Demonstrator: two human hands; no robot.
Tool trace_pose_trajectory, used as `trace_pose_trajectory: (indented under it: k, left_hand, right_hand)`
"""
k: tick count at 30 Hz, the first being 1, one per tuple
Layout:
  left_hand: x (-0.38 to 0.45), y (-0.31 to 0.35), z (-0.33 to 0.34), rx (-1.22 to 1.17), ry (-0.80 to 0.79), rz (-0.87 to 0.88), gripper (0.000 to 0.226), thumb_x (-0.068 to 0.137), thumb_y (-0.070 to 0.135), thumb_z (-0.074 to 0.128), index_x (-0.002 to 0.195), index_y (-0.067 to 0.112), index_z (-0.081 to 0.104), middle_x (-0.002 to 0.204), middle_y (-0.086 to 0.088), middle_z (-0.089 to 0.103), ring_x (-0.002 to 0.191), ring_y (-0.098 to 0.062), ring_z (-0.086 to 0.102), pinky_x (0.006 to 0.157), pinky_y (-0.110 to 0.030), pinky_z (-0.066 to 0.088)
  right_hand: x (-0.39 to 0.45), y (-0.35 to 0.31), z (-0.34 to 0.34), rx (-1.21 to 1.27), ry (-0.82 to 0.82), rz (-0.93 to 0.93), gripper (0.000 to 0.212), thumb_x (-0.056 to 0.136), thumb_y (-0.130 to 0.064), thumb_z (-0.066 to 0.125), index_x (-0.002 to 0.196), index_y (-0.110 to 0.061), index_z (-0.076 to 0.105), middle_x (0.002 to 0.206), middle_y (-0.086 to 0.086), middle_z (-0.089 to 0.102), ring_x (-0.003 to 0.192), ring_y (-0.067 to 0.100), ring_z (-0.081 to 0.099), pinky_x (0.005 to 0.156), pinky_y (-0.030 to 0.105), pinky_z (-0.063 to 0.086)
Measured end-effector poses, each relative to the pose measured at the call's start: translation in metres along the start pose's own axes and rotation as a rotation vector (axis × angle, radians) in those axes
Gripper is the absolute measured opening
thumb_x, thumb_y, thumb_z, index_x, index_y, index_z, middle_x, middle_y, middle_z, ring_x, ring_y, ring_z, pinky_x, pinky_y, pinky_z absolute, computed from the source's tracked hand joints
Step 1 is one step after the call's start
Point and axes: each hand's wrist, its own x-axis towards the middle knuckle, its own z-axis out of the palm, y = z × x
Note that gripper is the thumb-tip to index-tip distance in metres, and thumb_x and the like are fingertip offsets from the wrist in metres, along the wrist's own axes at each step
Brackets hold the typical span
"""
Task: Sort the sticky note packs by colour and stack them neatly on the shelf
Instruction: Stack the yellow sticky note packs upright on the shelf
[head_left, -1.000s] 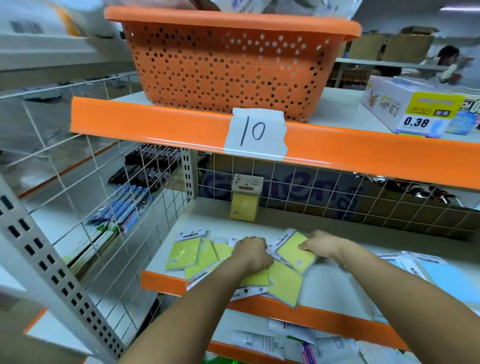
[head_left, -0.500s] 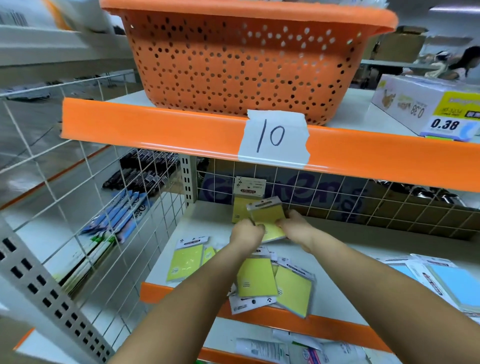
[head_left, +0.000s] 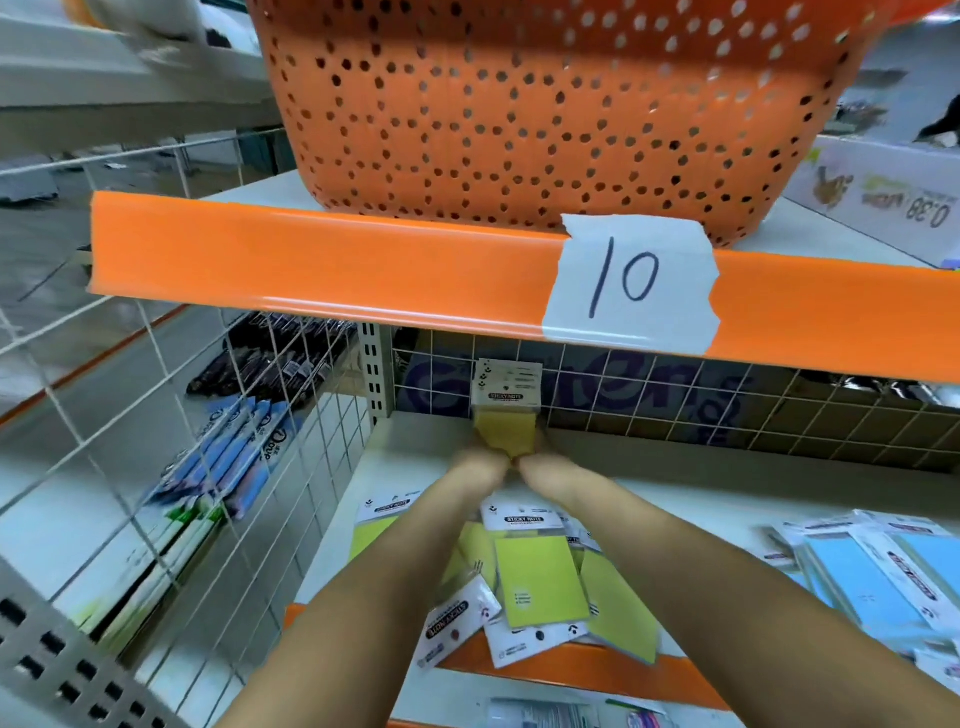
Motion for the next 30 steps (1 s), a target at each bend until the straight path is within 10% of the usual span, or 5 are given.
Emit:
trace_pose_trajectory:
  k: [11, 19, 30]
  left_hand:
    - [0.021, -0.014, 0.001, 0.088, -0.049, 0.072, 0.055, 0.091, 0.016, 0.047, 0.144, 0.015, 0.03, 0.133, -0.012, 0.051, 0.111, -0.029, 0.056, 0.083, -0.029, 0.044]
    - [0.03, -0.024, -0.004, 0.156, -0.053, 0.125, 0.052, 0.092, 0.019, 0.046, 0.142, 0.021, 0.031, 0.13, -0.01, 0.057, 0.113, -0.03, 0.057, 0.093, -0.033, 0.046]
    - [0.031, -0.025, -0.01, 0.241, -0.092, 0.128, 0.067, 0.093, 0.013, 0.043, 0.152, 0.024, 0.014, 0.133, -0.013, 0.055, 0.115, -0.031, 0.056, 0.095, -0.034, 0.045]
  right_hand:
    - [0.009, -0.003, 0.009, 0.082, 0.023, 0.004, 0.057, 0.102, -0.021, 0.038, 0.152, -0.009, 0.014, 0.15, 0.011, 0.036, 0.127, 0.025, 0.045, 0.094, 0.026, 0.035]
    - [0.011, -0.004, 0.017, 0.024, 0.01, 0.025, 0.035, 0.102, -0.016, 0.034, 0.136, -0.006, 0.04, 0.125, 0.014, 0.053, 0.092, 0.019, 0.045, 0.076, 0.029, 0.037]
    - [0.012, 0.0, 0.004, -0.118, -0.047, 0.042, 0.052, 0.1, -0.011, 0.038, 0.149, -0.011, 0.019, 0.119, 0.015, 0.053, 0.071, 0.016, 0.044, 0.058, 0.024, 0.033]
